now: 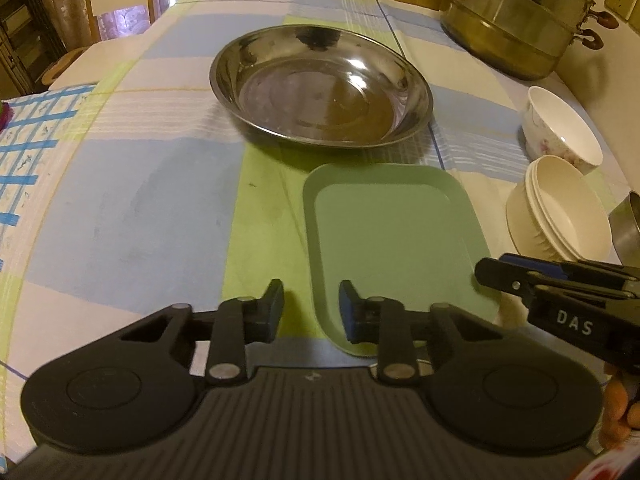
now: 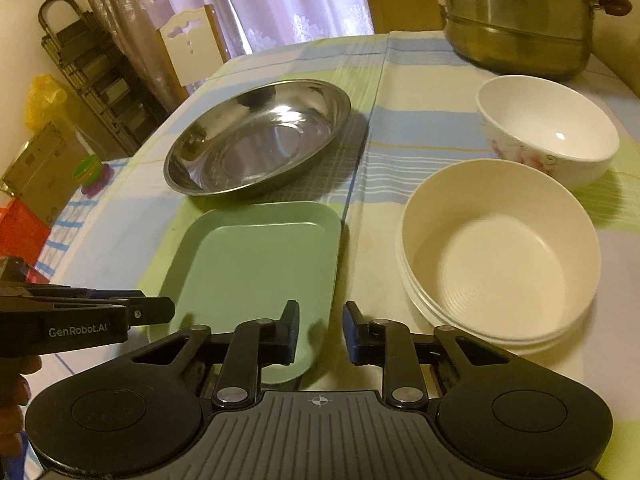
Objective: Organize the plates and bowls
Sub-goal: 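Move both grippers to the green square plate and close on its rim, then lift the green plate with both grippers and lower it into the steel tray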
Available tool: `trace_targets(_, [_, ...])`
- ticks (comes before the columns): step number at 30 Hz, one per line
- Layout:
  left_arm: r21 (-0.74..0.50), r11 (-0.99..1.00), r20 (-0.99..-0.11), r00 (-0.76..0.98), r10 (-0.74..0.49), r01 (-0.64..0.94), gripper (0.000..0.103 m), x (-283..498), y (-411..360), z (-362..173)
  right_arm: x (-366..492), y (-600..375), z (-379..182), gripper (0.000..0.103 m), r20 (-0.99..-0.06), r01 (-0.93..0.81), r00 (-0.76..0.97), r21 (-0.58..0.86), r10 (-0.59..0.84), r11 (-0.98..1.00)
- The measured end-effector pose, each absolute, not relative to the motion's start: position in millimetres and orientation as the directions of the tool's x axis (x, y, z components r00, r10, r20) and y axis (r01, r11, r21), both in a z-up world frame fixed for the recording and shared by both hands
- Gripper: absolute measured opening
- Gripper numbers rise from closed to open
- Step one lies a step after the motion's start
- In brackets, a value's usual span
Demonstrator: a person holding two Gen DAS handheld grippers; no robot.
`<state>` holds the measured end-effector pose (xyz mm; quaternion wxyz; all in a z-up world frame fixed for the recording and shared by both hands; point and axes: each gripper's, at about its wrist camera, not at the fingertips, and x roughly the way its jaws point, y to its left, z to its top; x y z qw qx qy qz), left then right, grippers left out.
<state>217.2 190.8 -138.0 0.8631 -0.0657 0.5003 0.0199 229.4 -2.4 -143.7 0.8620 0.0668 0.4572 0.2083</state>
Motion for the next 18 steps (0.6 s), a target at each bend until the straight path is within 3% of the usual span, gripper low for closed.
trace_targets(10, [-0.122, 0.987, -0.874, 0.483, -0.057, -0.103, 0.007, 222.9, 188.9, -144.0, 237.1, 0.4, -149.3, 0.007, -0.768, -0.299, 0.49, 0.296, 0.412, 0.907])
trace_targets(18, [-0.128, 0.988, -0.866, 0.496, -0.067, -0.091, 0.007, 223.3, 187.6, -133.3, 238.9, -5.4, -138.5, 0.005, -0.77, -0.28, 0.485, 0.313, 0.415, 0.907])
